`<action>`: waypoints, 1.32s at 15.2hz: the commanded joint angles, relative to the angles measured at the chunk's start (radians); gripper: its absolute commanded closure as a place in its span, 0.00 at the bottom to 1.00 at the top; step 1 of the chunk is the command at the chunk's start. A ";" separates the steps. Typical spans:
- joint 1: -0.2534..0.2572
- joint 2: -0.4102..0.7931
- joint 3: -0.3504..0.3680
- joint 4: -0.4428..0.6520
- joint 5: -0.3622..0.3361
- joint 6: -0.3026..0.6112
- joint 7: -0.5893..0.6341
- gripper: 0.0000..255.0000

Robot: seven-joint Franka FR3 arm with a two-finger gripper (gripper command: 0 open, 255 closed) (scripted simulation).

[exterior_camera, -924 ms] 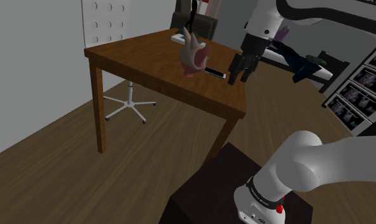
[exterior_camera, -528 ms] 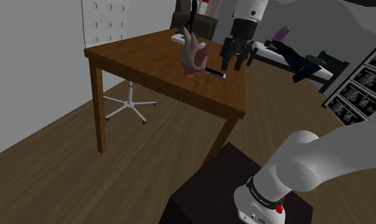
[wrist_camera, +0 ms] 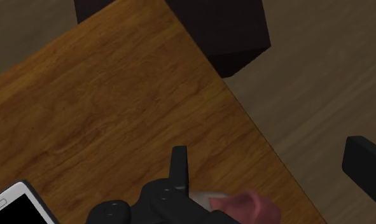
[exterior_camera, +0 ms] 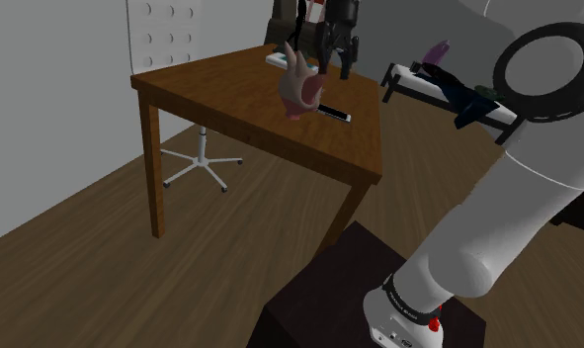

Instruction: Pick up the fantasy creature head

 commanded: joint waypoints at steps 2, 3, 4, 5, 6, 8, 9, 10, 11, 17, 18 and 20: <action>-0.028 0.259 -0.013 0.364 0.064 -0.196 0.004 0.00; -0.028 0.247 -0.010 0.330 0.060 -0.175 0.002 0.00; -0.026 0.235 -0.009 0.299 0.056 -0.155 -0.001 0.00; -0.023 0.224 -0.009 0.269 0.053 -0.136 -0.003 0.00; -0.021 0.215 -0.009 0.241 0.050 -0.118 -0.005 0.00; -0.018 0.198 -0.009 0.188 0.044 -0.082 -0.009 0.00; -0.016 0.190 -0.008 0.164 0.042 -0.065 -0.011 0.00; -0.016 0.186 -0.008 0.150 0.041 -0.055 -0.012 0.00; -0.016 0.186 -0.008 0.149 0.041 -0.055 -0.012 0.00; -0.016 0.183 -0.008 0.147 0.040 -0.056 -0.013 1.00; -0.015 0.182 -0.008 0.146 0.040 -0.056 -0.012 1.00; -0.016 0.183 -0.008 0.148 0.040 -0.056 -0.012 1.00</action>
